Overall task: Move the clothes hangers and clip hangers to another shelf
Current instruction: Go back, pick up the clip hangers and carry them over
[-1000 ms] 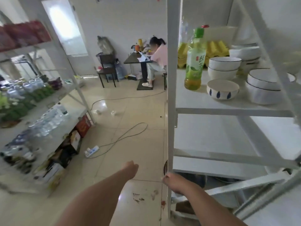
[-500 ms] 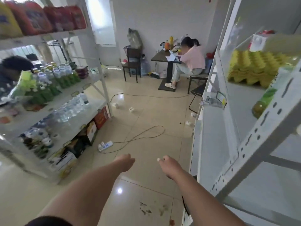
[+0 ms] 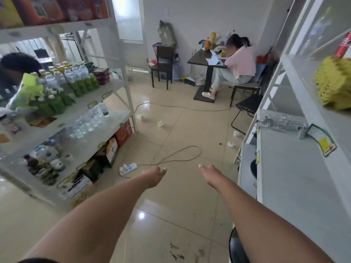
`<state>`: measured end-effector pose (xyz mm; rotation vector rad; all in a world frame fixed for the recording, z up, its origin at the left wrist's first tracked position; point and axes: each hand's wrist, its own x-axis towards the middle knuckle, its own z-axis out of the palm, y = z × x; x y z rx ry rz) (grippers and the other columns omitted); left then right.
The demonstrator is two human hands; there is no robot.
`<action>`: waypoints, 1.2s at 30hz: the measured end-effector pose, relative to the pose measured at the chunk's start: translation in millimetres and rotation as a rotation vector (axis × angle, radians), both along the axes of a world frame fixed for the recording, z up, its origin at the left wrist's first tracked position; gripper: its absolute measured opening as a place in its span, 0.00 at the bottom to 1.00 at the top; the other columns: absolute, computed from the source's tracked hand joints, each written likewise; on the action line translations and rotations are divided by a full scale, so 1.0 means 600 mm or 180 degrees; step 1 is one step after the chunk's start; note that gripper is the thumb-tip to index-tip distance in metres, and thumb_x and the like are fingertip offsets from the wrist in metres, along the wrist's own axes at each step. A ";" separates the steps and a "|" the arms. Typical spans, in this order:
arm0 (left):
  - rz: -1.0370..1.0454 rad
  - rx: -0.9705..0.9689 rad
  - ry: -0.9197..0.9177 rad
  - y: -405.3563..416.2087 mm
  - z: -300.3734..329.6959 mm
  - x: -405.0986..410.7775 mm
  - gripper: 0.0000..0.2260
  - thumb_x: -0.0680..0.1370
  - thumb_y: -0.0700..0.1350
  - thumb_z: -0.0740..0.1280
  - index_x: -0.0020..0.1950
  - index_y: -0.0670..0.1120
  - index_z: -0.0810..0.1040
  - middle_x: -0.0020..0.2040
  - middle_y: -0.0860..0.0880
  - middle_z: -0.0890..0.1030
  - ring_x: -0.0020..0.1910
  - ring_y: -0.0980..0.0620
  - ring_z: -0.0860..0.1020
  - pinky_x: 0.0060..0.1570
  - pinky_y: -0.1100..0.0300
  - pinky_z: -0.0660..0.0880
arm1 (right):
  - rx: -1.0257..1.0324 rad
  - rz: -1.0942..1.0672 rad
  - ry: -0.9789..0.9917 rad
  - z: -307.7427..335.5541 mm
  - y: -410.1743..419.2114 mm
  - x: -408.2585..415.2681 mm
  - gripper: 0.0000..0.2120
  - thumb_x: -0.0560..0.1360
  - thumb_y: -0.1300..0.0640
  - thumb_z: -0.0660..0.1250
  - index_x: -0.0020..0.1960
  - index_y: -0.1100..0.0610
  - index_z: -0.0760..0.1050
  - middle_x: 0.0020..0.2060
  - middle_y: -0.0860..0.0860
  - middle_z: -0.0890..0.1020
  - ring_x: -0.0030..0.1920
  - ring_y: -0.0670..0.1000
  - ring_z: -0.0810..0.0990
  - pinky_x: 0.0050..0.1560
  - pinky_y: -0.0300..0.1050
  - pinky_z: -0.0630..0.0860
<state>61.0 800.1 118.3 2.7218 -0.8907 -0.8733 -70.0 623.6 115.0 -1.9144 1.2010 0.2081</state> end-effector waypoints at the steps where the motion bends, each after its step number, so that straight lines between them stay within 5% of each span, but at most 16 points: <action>1: -0.0111 0.0075 0.0036 -0.014 0.008 0.011 0.21 0.85 0.43 0.46 0.79 0.45 0.53 0.76 0.39 0.62 0.73 0.39 0.64 0.70 0.47 0.62 | 0.0065 -0.0094 -0.0073 0.002 -0.009 0.020 0.33 0.81 0.40 0.52 0.78 0.62 0.57 0.76 0.61 0.64 0.74 0.61 0.66 0.71 0.52 0.64; 7: -0.0275 -0.0368 0.0002 -0.123 -0.003 0.122 0.23 0.85 0.49 0.45 0.78 0.41 0.58 0.77 0.40 0.61 0.76 0.41 0.60 0.72 0.53 0.57 | 0.0330 -0.0417 -0.0333 -0.011 -0.098 0.145 0.34 0.80 0.38 0.52 0.77 0.61 0.59 0.75 0.60 0.65 0.72 0.61 0.67 0.71 0.57 0.67; 18: -0.0314 0.0013 0.0003 -0.373 0.003 0.364 0.21 0.85 0.49 0.46 0.76 0.42 0.61 0.72 0.40 0.68 0.70 0.39 0.68 0.69 0.48 0.64 | 0.0127 -0.0432 -0.0227 -0.008 -0.358 0.339 0.32 0.82 0.42 0.51 0.77 0.62 0.57 0.76 0.61 0.64 0.74 0.61 0.65 0.70 0.52 0.63; 21: -0.0583 0.0125 -0.0294 -0.443 -0.005 0.421 0.19 0.85 0.46 0.46 0.74 0.43 0.63 0.69 0.40 0.70 0.66 0.40 0.70 0.67 0.46 0.66 | 0.0064 -0.0460 -0.0167 -0.003 -0.414 0.365 0.32 0.81 0.42 0.52 0.78 0.61 0.56 0.76 0.60 0.63 0.75 0.60 0.64 0.71 0.53 0.62; 27: -0.1330 0.0342 -0.0666 -0.585 -0.026 0.520 0.22 0.84 0.43 0.47 0.79 0.50 0.52 0.75 0.43 0.63 0.72 0.41 0.64 0.69 0.44 0.61 | -0.0078 -0.0543 -0.0025 -0.010 -0.529 0.419 0.34 0.78 0.37 0.52 0.77 0.58 0.61 0.72 0.59 0.68 0.71 0.61 0.68 0.69 0.55 0.66; 36: -0.2155 0.0160 -0.0537 -0.847 -0.034 0.646 0.22 0.85 0.46 0.44 0.79 0.50 0.53 0.77 0.44 0.60 0.73 0.41 0.62 0.71 0.44 0.59 | -0.0509 -0.0950 0.0259 -0.002 -0.688 0.487 0.28 0.80 0.42 0.51 0.74 0.56 0.66 0.70 0.61 0.70 0.68 0.62 0.69 0.68 0.55 0.68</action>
